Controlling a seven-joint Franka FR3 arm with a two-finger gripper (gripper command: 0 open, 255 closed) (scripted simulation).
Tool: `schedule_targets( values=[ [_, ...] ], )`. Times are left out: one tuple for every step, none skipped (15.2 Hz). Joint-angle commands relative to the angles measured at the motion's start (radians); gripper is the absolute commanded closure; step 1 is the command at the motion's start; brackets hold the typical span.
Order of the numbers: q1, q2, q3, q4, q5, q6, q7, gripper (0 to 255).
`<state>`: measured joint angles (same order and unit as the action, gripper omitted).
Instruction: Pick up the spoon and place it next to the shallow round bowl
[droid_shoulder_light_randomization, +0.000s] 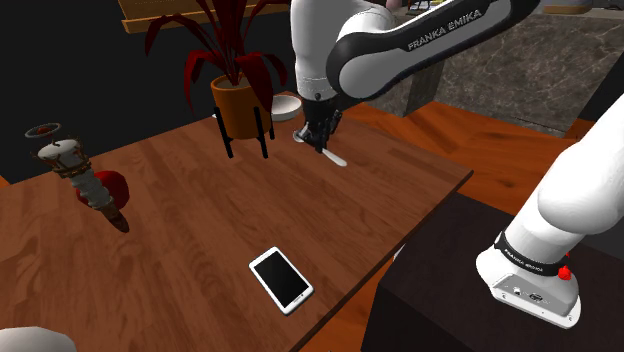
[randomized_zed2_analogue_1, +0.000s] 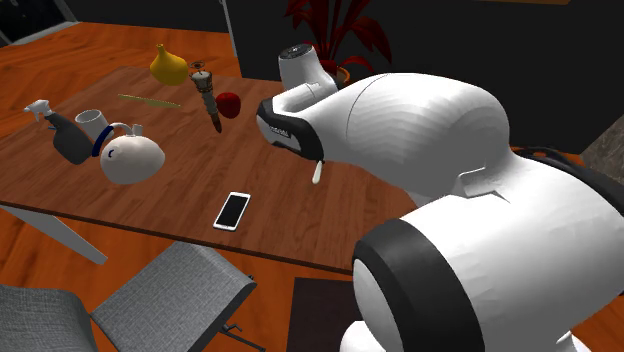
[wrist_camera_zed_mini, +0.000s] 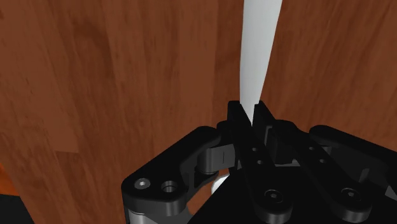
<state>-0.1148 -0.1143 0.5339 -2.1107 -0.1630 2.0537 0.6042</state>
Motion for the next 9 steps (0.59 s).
schedule_targets(
  values=[
    [-0.022,0.026,-0.023,0.026,-0.015,0.004,-0.038,255],
    [-0.032,0.044,-0.033,0.043,-0.025,0.005,-0.054,255],
    [-0.042,0.063,-0.042,0.061,-0.034,0.006,-0.069,255],
    [-0.052,0.082,-0.052,0.08,-0.043,0.007,-0.084,255],
    [-0.061,0.102,-0.061,0.101,-0.053,0.007,-0.098,255],
    [-0.07,0.123,-0.07,0.122,-0.062,0.006,-0.112,255],
    [-0.078,0.144,-0.078,0.145,-0.071,0.005,-0.127,255],
    [-0.087,0.166,-0.087,0.17,-0.079,0.003,-0.141,255],
    [-0.094,0.188,-0.095,0.195,-0.088,0.001,-0.155,255]
  ],
)
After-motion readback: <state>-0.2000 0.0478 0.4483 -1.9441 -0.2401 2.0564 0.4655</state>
